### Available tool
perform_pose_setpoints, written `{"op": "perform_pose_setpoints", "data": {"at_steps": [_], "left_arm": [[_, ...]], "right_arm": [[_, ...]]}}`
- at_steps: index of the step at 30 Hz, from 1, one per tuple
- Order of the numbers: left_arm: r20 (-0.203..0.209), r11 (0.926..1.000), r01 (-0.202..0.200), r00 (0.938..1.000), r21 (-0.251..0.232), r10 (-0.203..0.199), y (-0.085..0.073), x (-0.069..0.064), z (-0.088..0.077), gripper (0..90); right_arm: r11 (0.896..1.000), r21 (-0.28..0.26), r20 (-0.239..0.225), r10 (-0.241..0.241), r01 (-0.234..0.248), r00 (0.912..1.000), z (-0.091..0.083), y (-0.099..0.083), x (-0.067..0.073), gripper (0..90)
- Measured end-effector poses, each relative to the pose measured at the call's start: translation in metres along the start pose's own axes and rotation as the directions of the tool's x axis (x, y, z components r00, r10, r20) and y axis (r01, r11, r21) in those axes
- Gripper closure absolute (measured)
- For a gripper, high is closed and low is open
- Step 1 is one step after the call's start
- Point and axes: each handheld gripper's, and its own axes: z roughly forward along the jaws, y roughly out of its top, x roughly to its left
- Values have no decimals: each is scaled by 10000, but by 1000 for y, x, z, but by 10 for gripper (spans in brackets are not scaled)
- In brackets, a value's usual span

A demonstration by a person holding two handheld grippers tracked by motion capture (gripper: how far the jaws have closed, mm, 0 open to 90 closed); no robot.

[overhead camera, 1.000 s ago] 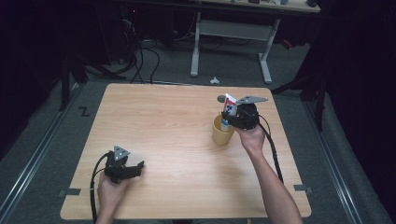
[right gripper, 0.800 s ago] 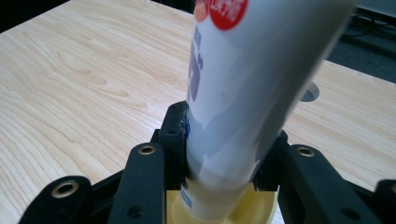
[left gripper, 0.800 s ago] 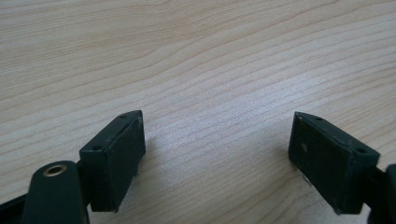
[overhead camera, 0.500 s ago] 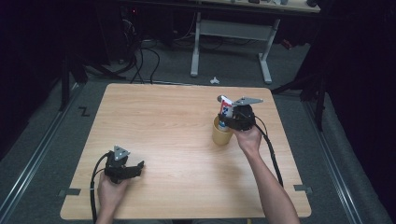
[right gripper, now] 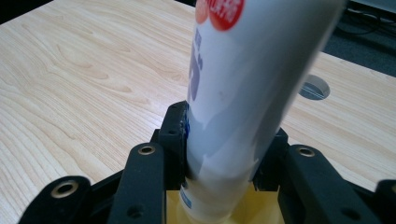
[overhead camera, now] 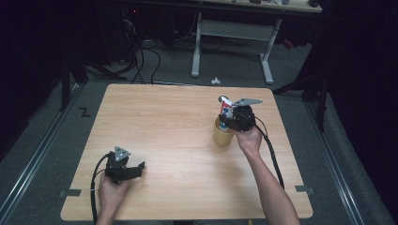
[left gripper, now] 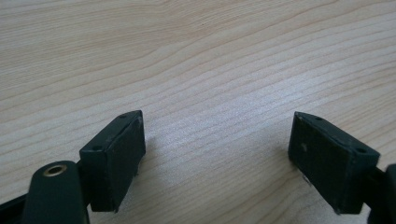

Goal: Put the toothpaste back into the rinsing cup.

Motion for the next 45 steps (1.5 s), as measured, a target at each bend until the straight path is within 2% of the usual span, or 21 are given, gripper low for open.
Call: {"op": "perform_pose_setpoints", "data": {"at_steps": [13,34,41,45], "left_arm": [[1,10000,-1,10000,-2,1,0,0,0,193],[-4,10000,-2,10000,-1,2,0,0,0,193],[-6,10000,-3,10000,-4,3,0,0,0,193],[-9,10000,-6,10000,0,6,0,0,0,193]], "right_arm": [[9998,142,75,171,-172,9998,4,-2,-2,636],[9988,470,158,128,-135,9998,13,-7,-5,634],[9979,487,161,428,-435,9990,16,-11,-8,634],[9977,527,233,419,-430,9989,18,-13,-8,634]]}}
